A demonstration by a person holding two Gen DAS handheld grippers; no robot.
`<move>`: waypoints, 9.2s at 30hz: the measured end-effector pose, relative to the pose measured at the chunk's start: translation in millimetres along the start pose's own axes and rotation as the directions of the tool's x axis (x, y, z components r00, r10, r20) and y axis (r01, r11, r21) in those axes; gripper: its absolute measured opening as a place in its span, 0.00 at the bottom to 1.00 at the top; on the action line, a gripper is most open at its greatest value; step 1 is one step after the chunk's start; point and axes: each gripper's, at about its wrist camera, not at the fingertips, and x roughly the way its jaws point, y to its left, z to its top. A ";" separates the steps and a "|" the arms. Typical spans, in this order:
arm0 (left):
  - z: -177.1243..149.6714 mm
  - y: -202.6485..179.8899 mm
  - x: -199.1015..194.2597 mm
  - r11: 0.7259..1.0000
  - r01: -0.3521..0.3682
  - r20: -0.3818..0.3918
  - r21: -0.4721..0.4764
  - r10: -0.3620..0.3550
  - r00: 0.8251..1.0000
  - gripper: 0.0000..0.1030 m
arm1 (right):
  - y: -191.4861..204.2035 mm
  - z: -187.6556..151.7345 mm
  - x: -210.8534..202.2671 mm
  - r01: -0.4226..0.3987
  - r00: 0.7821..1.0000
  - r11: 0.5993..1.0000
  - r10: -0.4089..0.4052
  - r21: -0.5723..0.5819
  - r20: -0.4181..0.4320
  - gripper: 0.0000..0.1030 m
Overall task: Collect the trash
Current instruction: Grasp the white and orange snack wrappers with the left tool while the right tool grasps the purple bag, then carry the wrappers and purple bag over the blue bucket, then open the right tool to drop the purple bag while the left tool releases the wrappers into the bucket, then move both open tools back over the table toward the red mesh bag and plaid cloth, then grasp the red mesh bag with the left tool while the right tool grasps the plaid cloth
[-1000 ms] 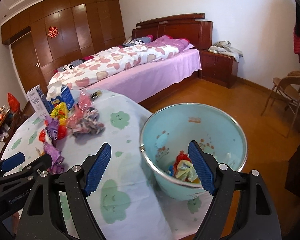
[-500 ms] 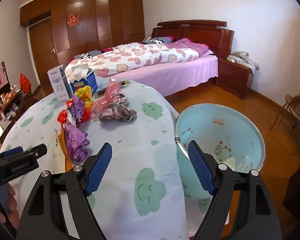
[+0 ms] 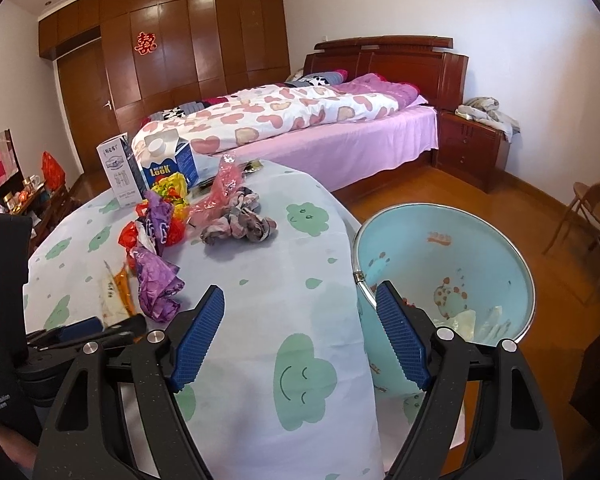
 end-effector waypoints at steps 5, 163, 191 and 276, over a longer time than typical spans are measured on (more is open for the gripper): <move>-3.2 19.2 -6.1 1.000 0.028 0.006 0.013 -0.028 1.000 0.34 | 3.5 -1.3 1.7 -0.011 1.000 1.000 0.011 -0.004 -0.012 0.75; 0.4 -235.3 -29.6 0.859 0.102 0.149 0.502 -0.202 0.968 0.32 | -174.5 3.2 33.8 0.141 0.987 0.972 -0.123 0.190 -0.103 0.38; 6.3 -238.7 -45.3 0.882 0.036 0.218 0.470 -0.155 0.964 0.77 | -201.2 16.9 -8.7 0.202 0.977 0.918 -0.214 0.340 -0.004 0.53; 95.5 9.1 30.5 0.990 -0.039 0.135 0.133 0.021 0.991 0.83 | 38.9 63.8 105.9 -0.060 0.992 0.998 0.064 0.034 -0.109 0.56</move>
